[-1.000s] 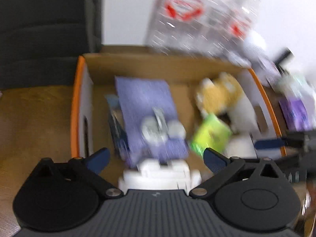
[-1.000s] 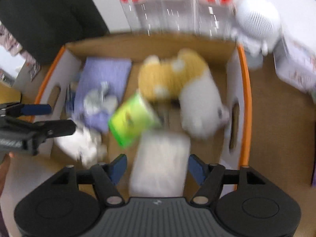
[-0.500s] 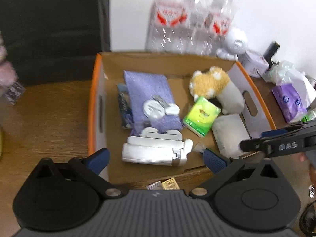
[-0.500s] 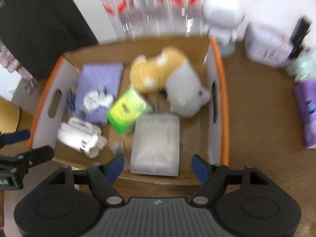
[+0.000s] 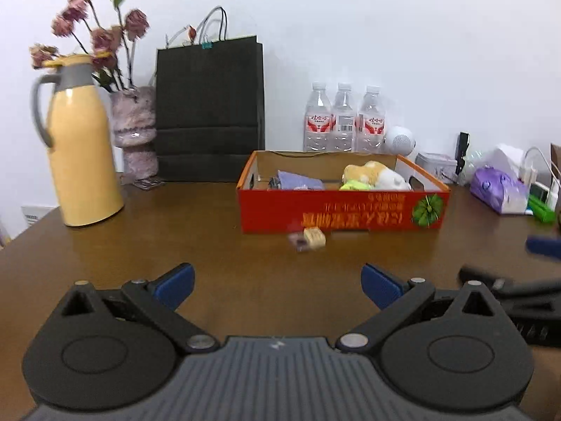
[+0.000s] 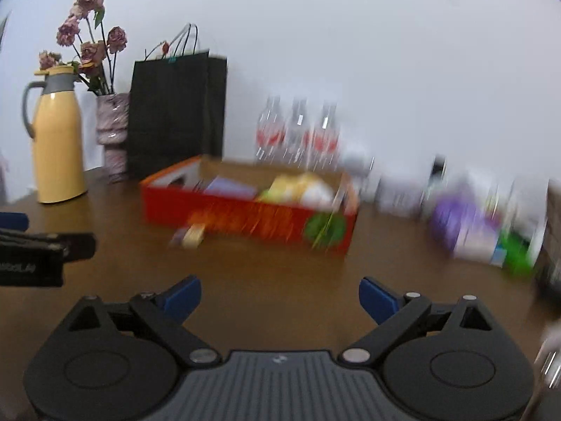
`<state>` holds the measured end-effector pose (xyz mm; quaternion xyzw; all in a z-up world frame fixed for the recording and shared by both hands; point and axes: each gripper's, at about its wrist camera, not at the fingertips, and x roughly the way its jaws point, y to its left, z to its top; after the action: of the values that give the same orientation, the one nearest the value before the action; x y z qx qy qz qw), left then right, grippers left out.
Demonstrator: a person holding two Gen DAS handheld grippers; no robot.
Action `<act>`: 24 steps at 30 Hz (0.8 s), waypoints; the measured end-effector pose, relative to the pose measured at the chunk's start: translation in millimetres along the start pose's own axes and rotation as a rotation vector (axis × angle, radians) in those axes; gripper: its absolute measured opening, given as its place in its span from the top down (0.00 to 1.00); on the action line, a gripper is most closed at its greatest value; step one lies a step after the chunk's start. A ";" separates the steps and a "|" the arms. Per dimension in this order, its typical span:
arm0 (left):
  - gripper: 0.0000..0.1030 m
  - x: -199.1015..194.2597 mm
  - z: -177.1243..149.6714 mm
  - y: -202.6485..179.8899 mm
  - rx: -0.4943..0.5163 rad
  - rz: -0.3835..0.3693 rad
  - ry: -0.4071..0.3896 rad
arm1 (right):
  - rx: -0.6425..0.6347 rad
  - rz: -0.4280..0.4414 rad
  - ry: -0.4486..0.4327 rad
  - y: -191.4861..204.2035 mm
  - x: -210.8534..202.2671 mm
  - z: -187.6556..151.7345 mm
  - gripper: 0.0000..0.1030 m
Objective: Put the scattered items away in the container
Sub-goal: 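Withdraw both grippers from the box back over the table, then grasp the beige block with the right gripper while the left gripper grasps a small clear packet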
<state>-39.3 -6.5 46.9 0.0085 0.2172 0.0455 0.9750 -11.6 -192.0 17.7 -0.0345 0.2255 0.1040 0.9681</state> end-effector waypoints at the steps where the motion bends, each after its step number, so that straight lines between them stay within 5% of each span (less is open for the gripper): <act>1: 0.00 -1.4 -6.3 -1.1 0.010 -0.012 0.012 | 0.022 0.023 0.022 -0.3 0.7 -7.7 0.06; 8: 0.00 12.6 -35.5 -2.9 0.014 -0.042 0.189 | 0.038 0.031 0.101 4.7 4.1 -27.1 0.06; 14: 0.00 20.5 -45.4 1.6 0.011 -0.050 0.257 | 0.116 0.040 0.198 -3.1 17.1 -33.7 0.05; 24: 0.00 18.9 -48.5 4.1 0.003 -0.051 0.262 | 0.053 0.003 0.241 5.3 19.6 -41.6 0.00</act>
<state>-43.1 -0.8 -4.8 -0.0015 0.3431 0.0213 0.9391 -13.4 -188.0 -28.4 -0.0209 0.3431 0.0945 0.9343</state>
